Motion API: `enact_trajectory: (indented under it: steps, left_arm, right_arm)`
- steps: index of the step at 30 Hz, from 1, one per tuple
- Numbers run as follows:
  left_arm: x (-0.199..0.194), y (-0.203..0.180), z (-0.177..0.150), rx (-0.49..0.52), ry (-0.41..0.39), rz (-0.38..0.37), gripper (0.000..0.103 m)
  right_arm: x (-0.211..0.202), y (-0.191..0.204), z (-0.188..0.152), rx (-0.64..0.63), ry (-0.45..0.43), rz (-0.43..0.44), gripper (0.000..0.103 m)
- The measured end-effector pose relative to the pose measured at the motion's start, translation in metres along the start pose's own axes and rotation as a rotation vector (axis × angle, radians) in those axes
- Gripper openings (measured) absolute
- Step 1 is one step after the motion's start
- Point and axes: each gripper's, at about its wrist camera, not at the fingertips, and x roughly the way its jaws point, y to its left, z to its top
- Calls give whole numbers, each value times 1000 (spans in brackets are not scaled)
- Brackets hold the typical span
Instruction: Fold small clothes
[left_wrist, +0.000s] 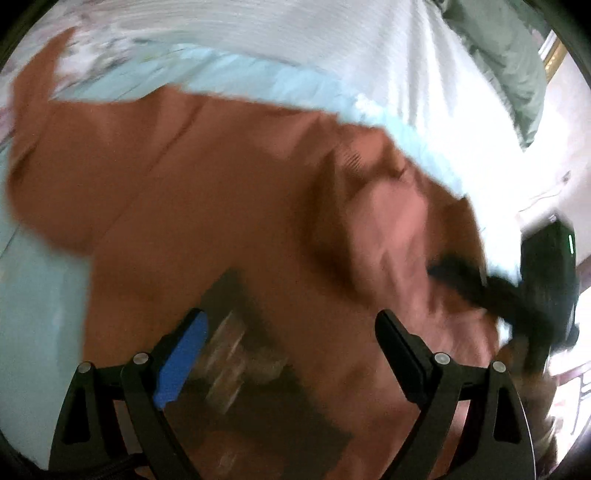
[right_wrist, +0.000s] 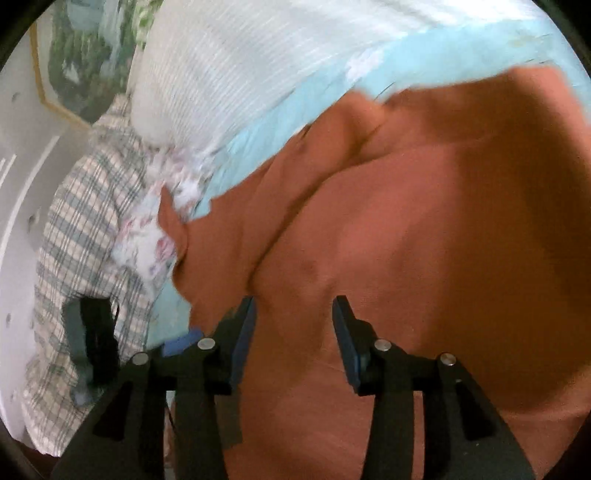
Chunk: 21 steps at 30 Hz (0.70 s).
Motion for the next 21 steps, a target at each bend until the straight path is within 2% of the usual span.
enact_trajectory:
  steps: [5, 6, 7, 8, 9, 10, 11, 13, 15, 18, 21]
  left_arm:
    - [56, -11, 67, 7, 47, -23, 91]
    - [68, -11, 77, 12, 62, -20, 83]
    - [81, -12, 84, 26, 82, -18, 62]
    - [87, -12, 86, 44, 95, -15, 48]
    - [93, -14, 90, 69, 94, 2, 18]
    - [94, -15, 91, 94, 83, 12, 5]
    - [87, -11, 87, 103, 63, -2, 5]
    - [58, -2, 72, 101, -31, -9, 5]
    - [36, 11, 54, 80, -76, -18, 6]
    - [26, 35, 29, 40, -22, -86, 14]
    - [37, 44, 29, 35, 47, -92, 24]
  right_arm:
    - [-40, -8, -9, 42, -69, -34, 45]
    - [-45, -7, -10, 44, -77, -30, 45]
    - [-49, -6, -11, 45, -82, -26, 45]
    - [-51, -3, -12, 44, -87, -23, 45]
    - [-55, -4, -13, 42, -91, -19, 45]
    - [-59, -2, -13, 37, -99, -15, 45]
    - [-63, 0, -13, 34, -107, -10, 45]
    - [-72, -2, -16, 29, -121, 0, 45]
    - [-79, -5, -19, 32, -139, -7, 45]
    - [-80, -11, -22, 46, -137, -24, 45]
    - [-80, -18, -27, 72, -129, -38, 45]
